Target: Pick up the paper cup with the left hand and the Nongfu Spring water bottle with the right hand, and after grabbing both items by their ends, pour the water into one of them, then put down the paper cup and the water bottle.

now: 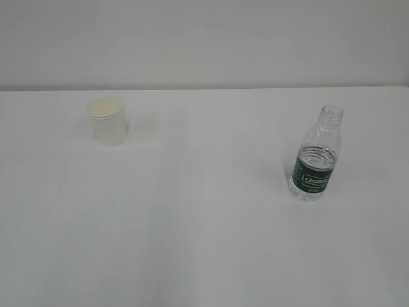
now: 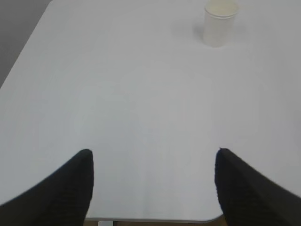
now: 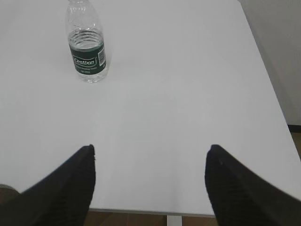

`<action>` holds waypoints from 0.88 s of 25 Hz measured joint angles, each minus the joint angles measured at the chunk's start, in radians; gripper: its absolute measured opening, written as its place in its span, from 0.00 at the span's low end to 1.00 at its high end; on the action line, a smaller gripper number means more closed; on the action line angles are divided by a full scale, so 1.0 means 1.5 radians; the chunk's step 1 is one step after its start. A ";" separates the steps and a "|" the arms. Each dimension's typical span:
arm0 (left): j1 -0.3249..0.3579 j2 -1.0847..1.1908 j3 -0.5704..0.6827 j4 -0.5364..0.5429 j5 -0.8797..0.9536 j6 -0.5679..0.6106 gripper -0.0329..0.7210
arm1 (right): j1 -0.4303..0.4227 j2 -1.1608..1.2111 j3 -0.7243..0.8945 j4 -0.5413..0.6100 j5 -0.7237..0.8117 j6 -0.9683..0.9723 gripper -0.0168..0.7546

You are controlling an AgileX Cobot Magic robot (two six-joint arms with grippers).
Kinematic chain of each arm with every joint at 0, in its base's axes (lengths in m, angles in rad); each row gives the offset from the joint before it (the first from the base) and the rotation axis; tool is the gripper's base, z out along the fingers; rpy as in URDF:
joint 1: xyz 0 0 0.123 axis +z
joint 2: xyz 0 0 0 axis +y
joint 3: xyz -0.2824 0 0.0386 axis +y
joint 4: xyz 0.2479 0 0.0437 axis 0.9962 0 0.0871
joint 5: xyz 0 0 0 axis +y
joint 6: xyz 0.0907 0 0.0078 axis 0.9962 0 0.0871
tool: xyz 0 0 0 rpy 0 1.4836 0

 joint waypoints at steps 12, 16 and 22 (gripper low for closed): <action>0.000 0.000 0.000 0.000 0.000 0.000 0.82 | 0.000 0.000 0.000 0.000 0.000 0.000 0.73; 0.000 0.000 0.000 0.000 0.000 0.000 0.82 | 0.000 0.000 0.000 0.000 0.000 0.000 0.73; 0.000 0.000 0.000 -0.001 0.000 0.000 0.82 | 0.000 0.000 0.000 0.000 0.000 0.000 0.73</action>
